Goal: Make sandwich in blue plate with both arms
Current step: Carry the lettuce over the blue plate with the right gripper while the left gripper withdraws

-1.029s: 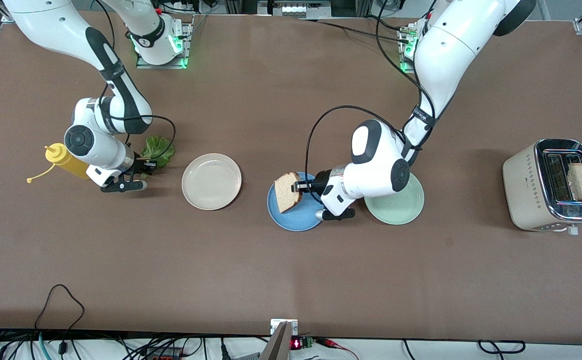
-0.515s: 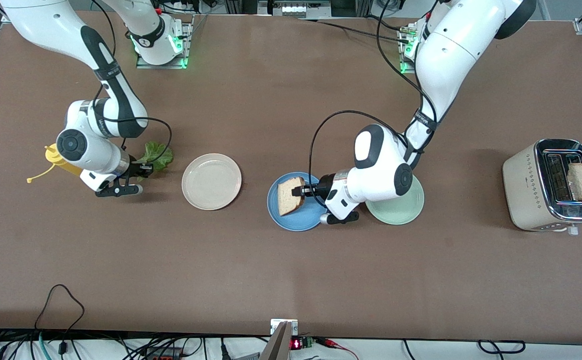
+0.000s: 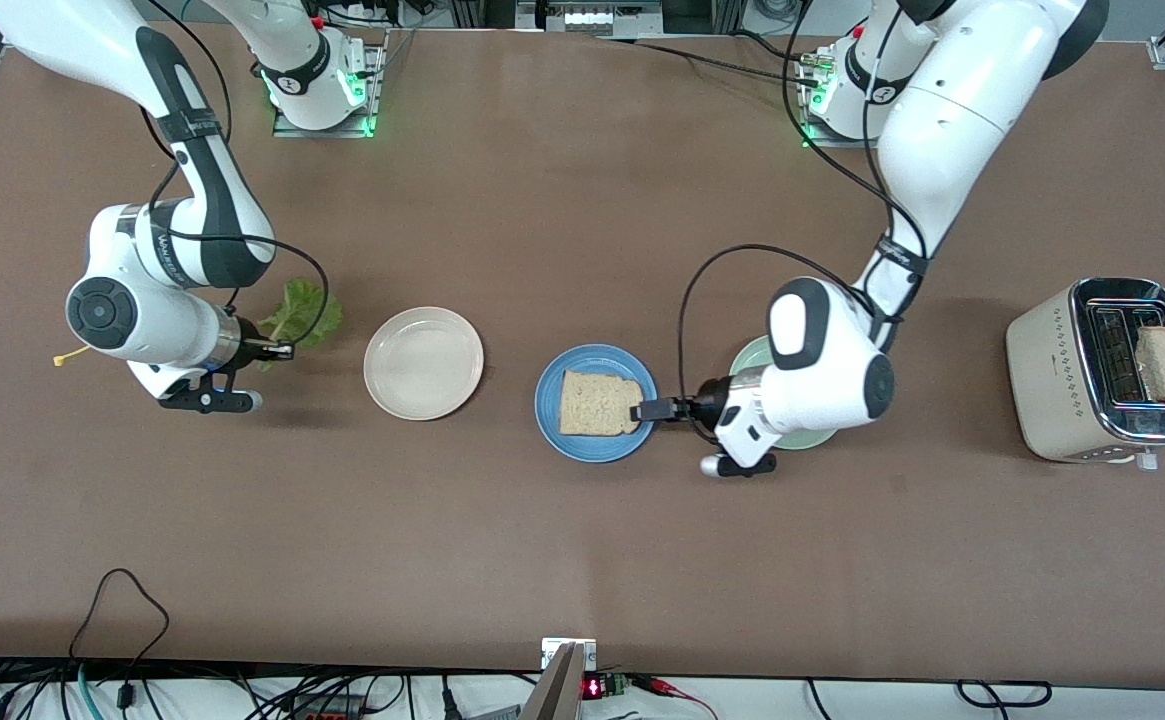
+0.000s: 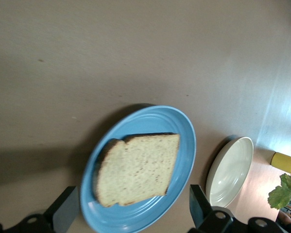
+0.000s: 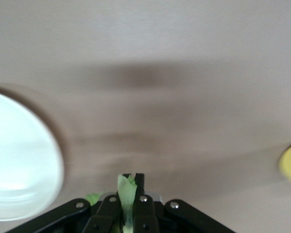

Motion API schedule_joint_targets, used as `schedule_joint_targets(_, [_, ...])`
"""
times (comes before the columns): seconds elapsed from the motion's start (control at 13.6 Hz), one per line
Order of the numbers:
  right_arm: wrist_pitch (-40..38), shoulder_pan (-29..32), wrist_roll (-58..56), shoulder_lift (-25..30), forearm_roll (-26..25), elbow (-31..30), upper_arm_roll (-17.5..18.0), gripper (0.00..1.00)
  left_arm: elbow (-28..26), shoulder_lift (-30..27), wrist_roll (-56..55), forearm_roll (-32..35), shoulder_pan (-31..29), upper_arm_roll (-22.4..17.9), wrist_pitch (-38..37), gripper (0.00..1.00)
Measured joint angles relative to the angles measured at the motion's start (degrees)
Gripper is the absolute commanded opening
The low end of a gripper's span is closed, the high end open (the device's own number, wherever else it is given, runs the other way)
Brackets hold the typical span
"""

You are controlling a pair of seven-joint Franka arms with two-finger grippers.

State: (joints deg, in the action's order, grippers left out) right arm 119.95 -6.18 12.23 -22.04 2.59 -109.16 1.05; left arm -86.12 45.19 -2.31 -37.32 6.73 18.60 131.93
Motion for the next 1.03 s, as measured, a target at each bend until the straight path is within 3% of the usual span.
schedule_joint_targets(0.15, [-1.08,-2.91,5.20,-0.01,5.58,1.50,0.16,0.06,0.13,-2.44,0.74,5.97,-0.94,-3.02,-5.46,1.00])
schedule_joint_targets(0.51, [-1.93,-10.54,27.88,-1.57,14.17,6.70,0.37,0.06,0.21,-13.29,0.61,27.06,-1.97,-10.29,-15.92,1.00])
schedule_joint_targets(0.88, [-1.04,-17.95,52.64,-11.50,18.57,18.30,0.44,0.06,3.64,-20.61,0.73,33.74,-2.14,-17.94,-25.25,1.00])
schedule_joint_targets(1.03, [2.39,-20.18,59.79,-15.99,20.29,22.64,0.44,0.06,5.55,-24.33,0.71,35.29,-4.21,-18.62,-30.54,1.00])
